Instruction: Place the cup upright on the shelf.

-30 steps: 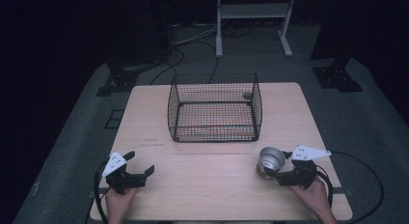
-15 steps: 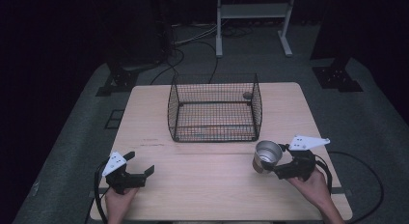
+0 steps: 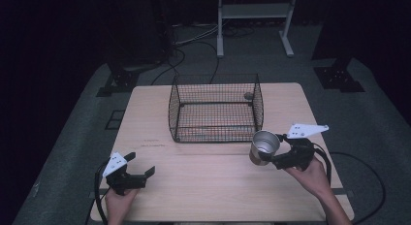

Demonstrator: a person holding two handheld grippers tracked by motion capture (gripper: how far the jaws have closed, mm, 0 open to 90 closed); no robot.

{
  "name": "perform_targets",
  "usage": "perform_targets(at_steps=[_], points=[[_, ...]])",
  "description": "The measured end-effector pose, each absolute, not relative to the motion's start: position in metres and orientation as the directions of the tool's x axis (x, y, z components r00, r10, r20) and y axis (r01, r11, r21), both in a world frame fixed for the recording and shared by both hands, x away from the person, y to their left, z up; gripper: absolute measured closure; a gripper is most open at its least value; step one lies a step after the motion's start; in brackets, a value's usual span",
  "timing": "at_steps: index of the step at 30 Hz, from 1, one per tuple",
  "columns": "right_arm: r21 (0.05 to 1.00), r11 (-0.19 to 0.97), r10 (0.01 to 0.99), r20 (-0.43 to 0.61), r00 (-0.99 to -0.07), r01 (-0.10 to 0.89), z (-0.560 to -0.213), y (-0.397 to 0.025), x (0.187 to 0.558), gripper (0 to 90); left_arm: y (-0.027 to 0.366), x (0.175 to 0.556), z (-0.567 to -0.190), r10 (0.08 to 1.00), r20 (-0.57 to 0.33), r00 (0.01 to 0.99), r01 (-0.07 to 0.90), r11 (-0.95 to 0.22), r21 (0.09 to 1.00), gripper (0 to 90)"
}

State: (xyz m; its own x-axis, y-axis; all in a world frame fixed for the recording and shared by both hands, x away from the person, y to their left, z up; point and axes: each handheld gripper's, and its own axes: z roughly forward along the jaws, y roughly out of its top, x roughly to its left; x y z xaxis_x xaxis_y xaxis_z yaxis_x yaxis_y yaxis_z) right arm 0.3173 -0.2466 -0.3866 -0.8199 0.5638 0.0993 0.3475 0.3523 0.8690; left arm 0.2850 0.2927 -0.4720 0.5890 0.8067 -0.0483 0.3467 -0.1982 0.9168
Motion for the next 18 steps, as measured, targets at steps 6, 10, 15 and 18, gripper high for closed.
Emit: perform_targets(at_steps=[6, 10, 15, 18], points=[[0.870, 0.352, 0.555, 0.103, -0.826, 0.345, -0.374, -0.241, 0.327, 17.5, 0.293, 0.285, -0.472, 0.807, -0.043, 0.589, 0.347, -0.204, 0.916, 0.0], [0.875, 0.351, 0.550, 0.094, -0.830, 0.332, -0.363, -0.235, 0.333, 17.6, 0.291, 0.285, -0.472, 0.804, -0.045, 0.592, 0.348, -0.205, 0.915, 0.0], [0.881, 0.344, 0.541, 0.095, -0.835, 0.324, -0.353, -0.230, 0.338, 17.6, 0.291, 0.284, -0.472, 0.801, -0.039, 0.597, 0.348, -0.215, 0.913, 0.0], [0.881, 0.351, 0.535, 0.089, -0.840, 0.317, -0.346, -0.225, 0.343, 17.6, 0.291, 0.284, -0.472, 0.802, -0.039, 0.596, 0.343, -0.211, 0.915, 0.0]])
